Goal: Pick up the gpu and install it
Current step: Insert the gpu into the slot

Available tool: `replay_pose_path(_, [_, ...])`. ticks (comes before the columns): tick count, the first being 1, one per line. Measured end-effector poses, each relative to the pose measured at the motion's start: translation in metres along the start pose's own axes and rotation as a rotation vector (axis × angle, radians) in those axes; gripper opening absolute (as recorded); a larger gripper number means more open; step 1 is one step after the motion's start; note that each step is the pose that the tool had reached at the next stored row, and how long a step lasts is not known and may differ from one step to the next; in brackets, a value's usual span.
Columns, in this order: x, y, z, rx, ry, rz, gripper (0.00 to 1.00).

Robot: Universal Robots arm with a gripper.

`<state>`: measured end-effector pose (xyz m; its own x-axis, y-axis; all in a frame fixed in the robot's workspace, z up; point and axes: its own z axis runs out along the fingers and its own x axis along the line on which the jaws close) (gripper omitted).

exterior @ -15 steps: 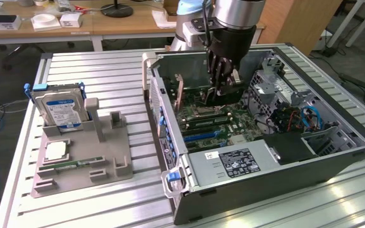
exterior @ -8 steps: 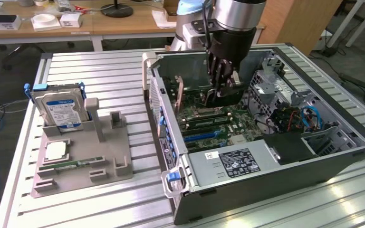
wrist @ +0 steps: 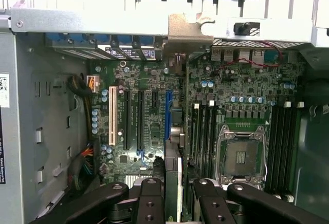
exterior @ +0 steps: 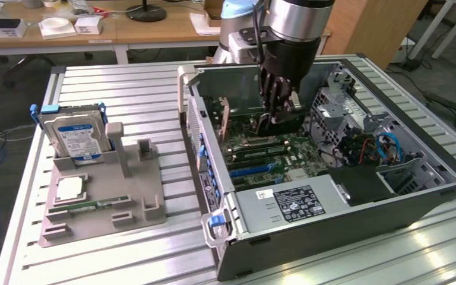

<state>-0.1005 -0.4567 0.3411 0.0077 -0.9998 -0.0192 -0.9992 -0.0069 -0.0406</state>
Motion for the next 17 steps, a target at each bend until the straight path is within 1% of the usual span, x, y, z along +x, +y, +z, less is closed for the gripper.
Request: replay_pose_path(17, [0.0034, 0.0013, 0.0065, 0.0, 0.0, 0.0, 0.26])
